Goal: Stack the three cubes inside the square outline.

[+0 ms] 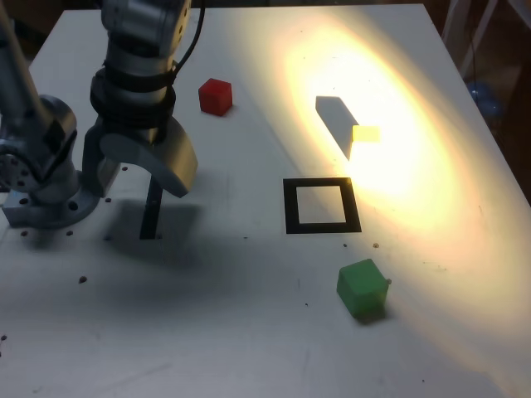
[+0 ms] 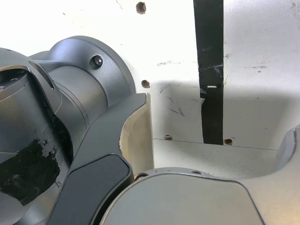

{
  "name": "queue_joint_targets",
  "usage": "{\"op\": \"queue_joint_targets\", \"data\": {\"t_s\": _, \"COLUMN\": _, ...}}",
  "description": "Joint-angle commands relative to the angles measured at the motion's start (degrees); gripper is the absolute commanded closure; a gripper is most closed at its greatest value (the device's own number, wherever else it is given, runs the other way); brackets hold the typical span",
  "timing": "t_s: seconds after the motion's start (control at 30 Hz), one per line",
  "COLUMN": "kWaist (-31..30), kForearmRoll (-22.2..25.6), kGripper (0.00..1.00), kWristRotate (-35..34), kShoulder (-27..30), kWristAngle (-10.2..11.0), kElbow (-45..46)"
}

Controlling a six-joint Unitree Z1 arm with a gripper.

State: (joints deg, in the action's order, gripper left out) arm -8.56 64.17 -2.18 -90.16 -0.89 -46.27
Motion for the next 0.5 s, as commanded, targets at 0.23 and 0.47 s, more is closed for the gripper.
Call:
{"op": "queue_joint_targets", "data": {"t_s": 0.23, "kWaist": 0.12, "kForearmRoll": 0.29, "kGripper": 0.01, "kWristRotate": -0.11, "kShoulder": 0.39, "kWristAngle": 0.1, "kElbow": 0.13}}
{"op": "queue_joint_targets", "data": {"t_s": 0.47, "kWaist": 0.12, "kForearmRoll": 0.56, "kGripper": 0.01, "kWristRotate": -0.26, "kShoulder": 0.67, "kWristAngle": 0.31, "kElbow": 0.06}}
